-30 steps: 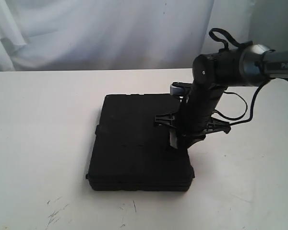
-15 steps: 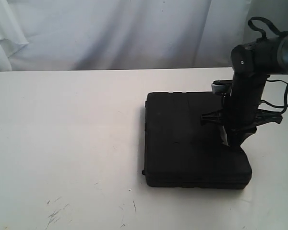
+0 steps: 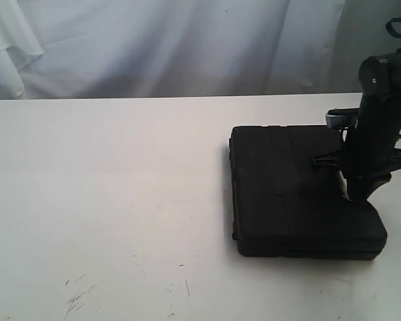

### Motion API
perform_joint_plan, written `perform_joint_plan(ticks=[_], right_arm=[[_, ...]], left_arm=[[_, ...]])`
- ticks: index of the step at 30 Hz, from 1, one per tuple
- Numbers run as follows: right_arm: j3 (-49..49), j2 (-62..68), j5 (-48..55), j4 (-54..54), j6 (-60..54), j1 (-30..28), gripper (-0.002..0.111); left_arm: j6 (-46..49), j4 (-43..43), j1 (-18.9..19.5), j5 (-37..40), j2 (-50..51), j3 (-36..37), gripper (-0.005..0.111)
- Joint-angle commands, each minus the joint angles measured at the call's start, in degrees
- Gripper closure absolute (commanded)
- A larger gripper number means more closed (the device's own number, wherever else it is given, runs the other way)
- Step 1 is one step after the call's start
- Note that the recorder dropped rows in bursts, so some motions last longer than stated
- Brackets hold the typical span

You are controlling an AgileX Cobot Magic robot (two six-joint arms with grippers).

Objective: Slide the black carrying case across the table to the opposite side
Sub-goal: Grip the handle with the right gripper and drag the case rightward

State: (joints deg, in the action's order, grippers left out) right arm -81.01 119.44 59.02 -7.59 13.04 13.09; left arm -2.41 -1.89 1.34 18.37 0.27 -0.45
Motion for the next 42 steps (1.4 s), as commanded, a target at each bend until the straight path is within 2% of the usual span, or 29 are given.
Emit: perform_joint_plan(ticks=[1,26,29,36,38,42], right_arm=[[0.17,-0.80,0.96,-2.66,-0.89,-2.50,0.108],[0.17,-0.69,1.03,-3.91,0.37,-3.57,0.108],[0.17,-0.69,0.85,-4.16,-0.34,-3.57,0.101],[0.17,-0.69,-0.73,-4.03,-1.21,-3.84,0.060],[0.17,-0.69,-0.86,-4.03,-1.42,-4.15,0.056],[0.17,-0.69,-3.36,-3.92,-3.74,-4.66,0.057]], left_arm=[[-0.13,0.29,-0.24,-0.40,-0.27,0.45,0.107],[-0.13,0.29,-0.24,-0.40,-0.27,0.45,0.107],[-0.13,0.29,-0.24,-0.40,-0.27,0.45,0.107],[-0.13,0.29,-0.24,-0.40,-0.27,0.45,0.107],[-0.13,0.29,-0.24,-0.40,-0.27,0.45,0.107],[-0.13,0.29,-0.24,-0.40,-0.27,0.45,0.107]])
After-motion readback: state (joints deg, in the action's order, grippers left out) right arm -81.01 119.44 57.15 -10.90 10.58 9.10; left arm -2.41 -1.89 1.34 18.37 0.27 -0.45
